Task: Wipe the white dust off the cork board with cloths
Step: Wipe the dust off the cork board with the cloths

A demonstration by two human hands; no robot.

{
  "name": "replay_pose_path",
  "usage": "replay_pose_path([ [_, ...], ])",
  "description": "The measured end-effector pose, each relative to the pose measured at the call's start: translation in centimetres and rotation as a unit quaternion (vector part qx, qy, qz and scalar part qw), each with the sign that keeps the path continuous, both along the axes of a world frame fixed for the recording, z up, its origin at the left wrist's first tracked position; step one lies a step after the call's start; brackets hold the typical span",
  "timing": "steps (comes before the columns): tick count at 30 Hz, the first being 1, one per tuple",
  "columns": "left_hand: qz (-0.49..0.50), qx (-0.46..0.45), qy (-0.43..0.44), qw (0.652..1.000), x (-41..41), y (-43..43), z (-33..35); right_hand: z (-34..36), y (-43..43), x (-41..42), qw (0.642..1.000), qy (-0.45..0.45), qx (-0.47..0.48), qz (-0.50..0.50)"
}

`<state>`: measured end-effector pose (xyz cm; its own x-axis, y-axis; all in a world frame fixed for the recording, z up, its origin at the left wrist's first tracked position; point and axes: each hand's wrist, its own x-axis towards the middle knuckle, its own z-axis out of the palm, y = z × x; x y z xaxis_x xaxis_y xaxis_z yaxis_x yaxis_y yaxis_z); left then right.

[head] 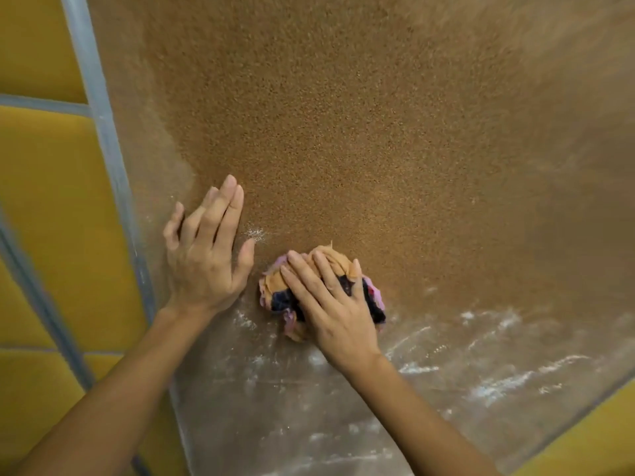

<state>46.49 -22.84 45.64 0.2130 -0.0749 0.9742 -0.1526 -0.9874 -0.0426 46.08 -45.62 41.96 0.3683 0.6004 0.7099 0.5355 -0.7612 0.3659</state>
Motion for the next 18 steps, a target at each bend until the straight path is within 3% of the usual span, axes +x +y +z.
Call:
replay_pose_path([
  [2, 0.002, 0.032, -0.002, 0.999, -0.4, 0.9, 0.2, 1.0, -0.7, -0.1, 0.999, 0.0, 0.026, -0.029],
  [7, -0.024, 0.039, -0.009, 0.999, -2.1, 2.6, 1.3, 6.5, 4.5, -0.3, 0.961, -0.01, 0.27, -0.052],
  [9, -0.006, -0.013, -0.039, 0.999, -3.0, 3.7, 1.6, 5.5, 8.1, -0.7, 0.967, -0.021, 0.251, -0.046],
  [13, 0.015, -0.082, -0.04, 0.996, -3.7, 6.7, 1.2, 0.3, 9.8, -1.7, 0.995, 0.013, 0.092, -0.032],
  [15, 0.019, -0.073, -0.037, 0.996, -3.5, 8.1, 0.7, 0.8, 9.3, -1.9, 0.993, 0.01, 0.104, -0.058],
  [18, 0.028, -0.041, -0.048, 0.998, -3.3, 9.3, 0.0, 4.1, 11.1, -1.9, 0.973, -0.002, 0.215, -0.086],
])
